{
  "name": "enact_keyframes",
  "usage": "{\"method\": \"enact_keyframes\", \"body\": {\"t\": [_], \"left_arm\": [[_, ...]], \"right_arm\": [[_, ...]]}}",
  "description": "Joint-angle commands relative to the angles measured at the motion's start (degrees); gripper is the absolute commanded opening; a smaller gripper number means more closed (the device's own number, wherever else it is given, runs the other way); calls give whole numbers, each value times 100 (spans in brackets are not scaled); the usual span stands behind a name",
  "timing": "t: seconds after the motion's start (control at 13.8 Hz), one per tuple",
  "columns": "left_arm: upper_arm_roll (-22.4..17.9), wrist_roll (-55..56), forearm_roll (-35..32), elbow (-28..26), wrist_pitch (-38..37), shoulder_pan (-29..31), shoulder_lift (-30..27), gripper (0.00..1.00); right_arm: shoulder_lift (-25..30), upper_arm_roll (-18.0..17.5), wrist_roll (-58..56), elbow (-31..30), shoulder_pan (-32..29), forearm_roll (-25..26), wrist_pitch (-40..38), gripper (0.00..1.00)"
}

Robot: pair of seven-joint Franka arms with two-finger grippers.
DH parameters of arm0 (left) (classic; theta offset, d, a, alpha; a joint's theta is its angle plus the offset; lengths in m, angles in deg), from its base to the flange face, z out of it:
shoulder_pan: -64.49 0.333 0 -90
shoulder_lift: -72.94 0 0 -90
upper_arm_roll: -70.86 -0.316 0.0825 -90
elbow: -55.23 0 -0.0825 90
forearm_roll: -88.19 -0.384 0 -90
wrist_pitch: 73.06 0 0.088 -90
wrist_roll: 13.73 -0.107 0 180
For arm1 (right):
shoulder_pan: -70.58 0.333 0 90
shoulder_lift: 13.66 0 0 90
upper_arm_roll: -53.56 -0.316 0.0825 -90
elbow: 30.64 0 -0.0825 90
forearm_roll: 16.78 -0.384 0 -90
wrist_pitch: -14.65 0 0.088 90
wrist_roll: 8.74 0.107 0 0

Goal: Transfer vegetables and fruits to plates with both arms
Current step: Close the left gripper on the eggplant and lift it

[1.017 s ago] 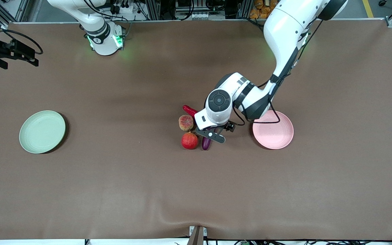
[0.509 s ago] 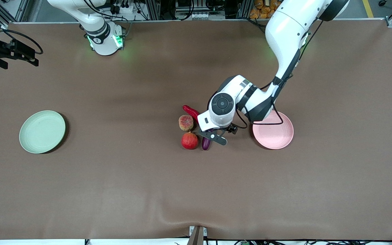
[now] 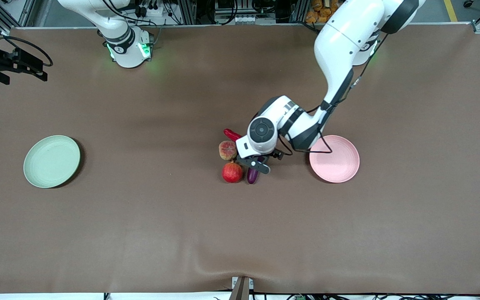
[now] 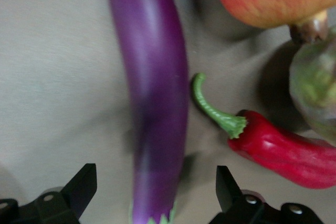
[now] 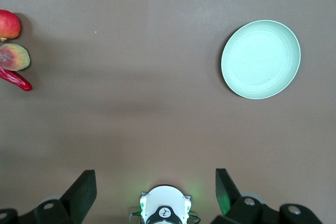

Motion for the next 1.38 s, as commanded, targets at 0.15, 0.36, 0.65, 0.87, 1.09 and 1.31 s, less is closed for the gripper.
{"method": "enact_keyframes", "body": {"t": [0.15,0.36,0.65,0.87,1.09,1.31], "left_arm": [[-20,78,50,81,51,-54,182,100],[-46,69,33,72,113,-54,209,99],[-64,60,33,81,113,25,148,0],[-72,69,50,134,113,51,43,0],[-81,322,85,247,69,349,-282,0],[-73,1243,112,301,-45,797,-826,0]], "right_arm": [[81,24,-22,-68,20,-64,22,100],[73,42,-31,-68,-51,-63,5,100],[-42,51,-66,-50,-59,-55,-101,100],[-51,51,-66,-50,-147,-55,-110,100],[-94,51,-84,-24,-209,-46,-75,100],[-943,42,-84,169,-156,77,-57,100]]}}
